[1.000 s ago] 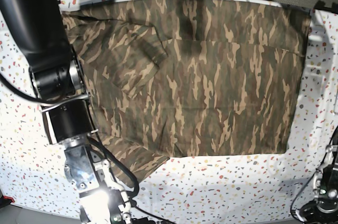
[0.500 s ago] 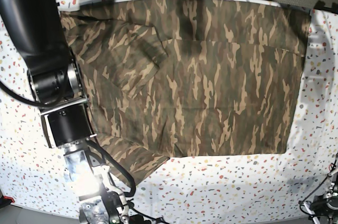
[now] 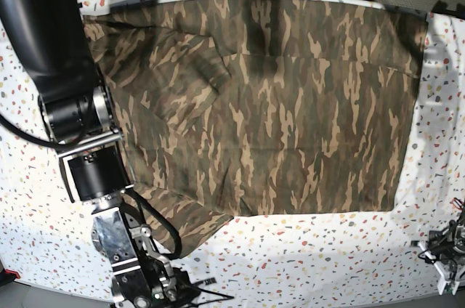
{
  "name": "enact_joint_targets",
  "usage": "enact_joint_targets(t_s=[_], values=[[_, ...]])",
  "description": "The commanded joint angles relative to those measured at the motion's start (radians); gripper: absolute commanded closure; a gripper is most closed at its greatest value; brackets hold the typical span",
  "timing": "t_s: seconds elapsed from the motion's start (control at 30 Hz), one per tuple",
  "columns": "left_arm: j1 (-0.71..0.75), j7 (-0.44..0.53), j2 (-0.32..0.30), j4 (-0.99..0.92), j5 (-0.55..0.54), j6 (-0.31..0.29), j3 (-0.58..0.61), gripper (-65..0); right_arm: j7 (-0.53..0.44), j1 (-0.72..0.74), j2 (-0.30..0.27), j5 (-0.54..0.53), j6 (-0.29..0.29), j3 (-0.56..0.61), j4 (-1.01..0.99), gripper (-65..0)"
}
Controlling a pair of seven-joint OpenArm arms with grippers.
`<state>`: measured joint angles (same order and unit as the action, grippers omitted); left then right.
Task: Fold the T-shirt properly
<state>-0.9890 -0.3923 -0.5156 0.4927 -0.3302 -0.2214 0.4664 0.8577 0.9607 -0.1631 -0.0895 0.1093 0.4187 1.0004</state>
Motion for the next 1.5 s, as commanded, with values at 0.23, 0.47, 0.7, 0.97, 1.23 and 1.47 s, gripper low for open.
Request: enact_joint_targets(t_s=[0.23, 0.47, 0.7, 0.97, 1.23, 1.47], values=[[-0.024, -0.038, 0.006, -0.126, -0.180, -0.199, -0.007, -20.8, -0.023, -0.013, -0.006, 0.006, -0.001, -0.007, -0.048, -21.2], [0.013, -0.024, 0.003, -0.218, -0.226, -0.255, -0.007, -20.8, -0.081, -0.147, -0.006, 0.006, 0.009, -0.007, -0.047, -21.2], [0.078, 0.002, 0.026, -0.221, -0.299, -0.259, -0.007, -20.8, -0.088, -0.264, -0.009, -0.048, 0.034, -0.008, 0.023, -21.2], [0.144, 0.092, 0.084, -0.220, -0.190, -0.273, -0.007, -20.8, -0.057, -0.346, -0.014, -0.180, 0.103, -0.125, 0.215, -21.2], [0.138, 0.127, 0.086, -0.188, -0.201, -0.272, -0.007, -20.9, 0.040, -0.349, -0.014, -0.327, 0.232, -0.318, 0.286, -21.2], [0.138, 0.162, 0.082, -0.188, -0.200, -0.269, -0.007, -20.9, 0.145, -0.349, -0.014, -0.365, 0.380, -0.454, 0.286, -21.2]])
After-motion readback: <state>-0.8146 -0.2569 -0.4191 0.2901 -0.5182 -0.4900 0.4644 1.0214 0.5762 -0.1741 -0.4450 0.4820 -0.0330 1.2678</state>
